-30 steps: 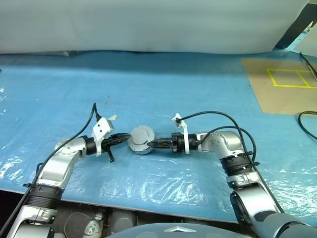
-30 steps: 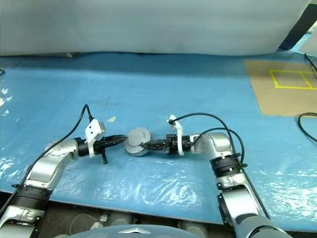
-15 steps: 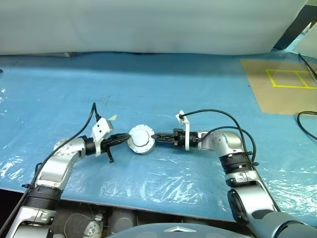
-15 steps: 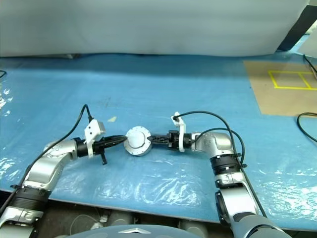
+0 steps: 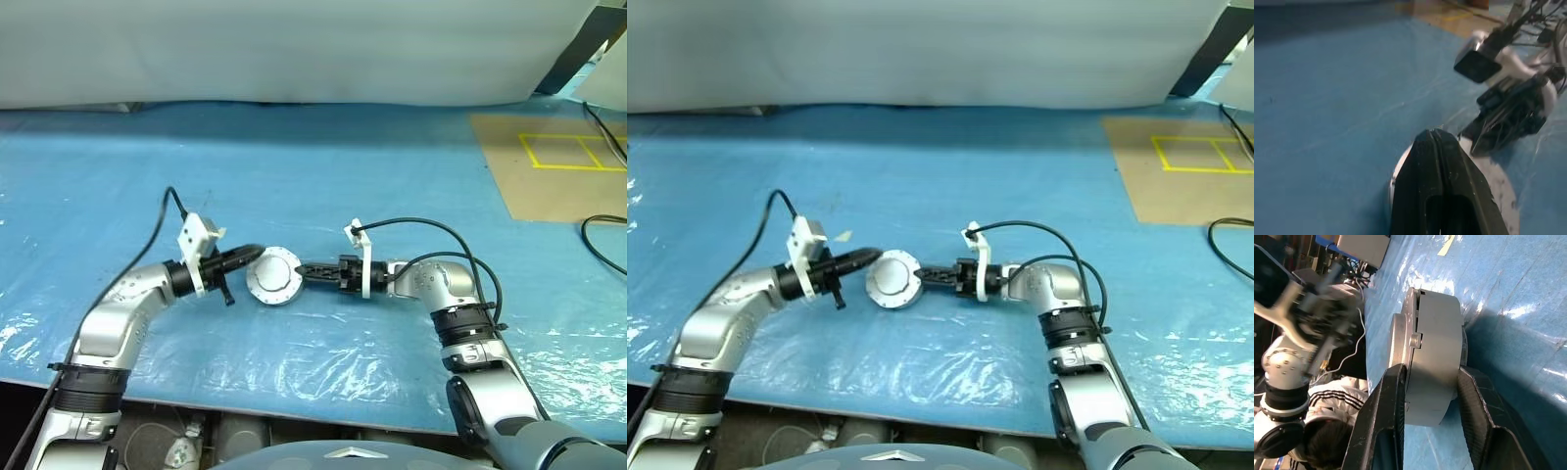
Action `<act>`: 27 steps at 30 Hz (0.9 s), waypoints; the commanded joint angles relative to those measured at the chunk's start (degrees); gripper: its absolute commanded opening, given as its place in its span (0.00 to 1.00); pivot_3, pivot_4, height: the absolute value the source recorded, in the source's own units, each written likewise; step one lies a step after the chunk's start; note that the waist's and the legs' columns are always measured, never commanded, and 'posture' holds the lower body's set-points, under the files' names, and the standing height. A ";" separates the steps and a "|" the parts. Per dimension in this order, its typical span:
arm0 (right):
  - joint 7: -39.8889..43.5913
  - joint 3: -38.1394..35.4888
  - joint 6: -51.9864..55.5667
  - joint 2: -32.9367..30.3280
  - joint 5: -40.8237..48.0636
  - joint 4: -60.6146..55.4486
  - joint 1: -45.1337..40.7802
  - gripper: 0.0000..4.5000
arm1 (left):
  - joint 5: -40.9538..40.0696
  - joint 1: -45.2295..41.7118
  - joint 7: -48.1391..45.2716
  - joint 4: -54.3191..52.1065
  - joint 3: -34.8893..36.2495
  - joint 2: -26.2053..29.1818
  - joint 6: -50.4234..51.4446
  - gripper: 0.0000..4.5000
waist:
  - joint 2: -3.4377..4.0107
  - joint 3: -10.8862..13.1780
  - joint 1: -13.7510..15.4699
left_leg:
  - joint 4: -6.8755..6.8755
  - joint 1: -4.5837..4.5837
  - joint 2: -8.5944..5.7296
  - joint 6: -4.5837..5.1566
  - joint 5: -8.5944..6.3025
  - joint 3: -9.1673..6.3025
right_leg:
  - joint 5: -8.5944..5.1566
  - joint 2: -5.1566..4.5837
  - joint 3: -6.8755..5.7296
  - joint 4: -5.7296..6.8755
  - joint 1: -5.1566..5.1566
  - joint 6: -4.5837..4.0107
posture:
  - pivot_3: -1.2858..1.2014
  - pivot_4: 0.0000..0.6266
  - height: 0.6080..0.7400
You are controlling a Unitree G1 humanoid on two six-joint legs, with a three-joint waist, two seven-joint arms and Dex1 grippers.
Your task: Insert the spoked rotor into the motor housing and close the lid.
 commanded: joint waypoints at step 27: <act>-16.49 -27.47 19.52 11.17 21.11 -4.65 -6.74 0.27 | -54.17 5.78 27.52 3.14 26.77 -7.63 30.07 0.57 | -0.18 0.12 1.55 | 0.35 -0.66 0.06 -0.14 -0.05 -0.11 | 0.02 0.12 -0.07 0.26 -0.63 0.00 | 0.52 0.24 1.00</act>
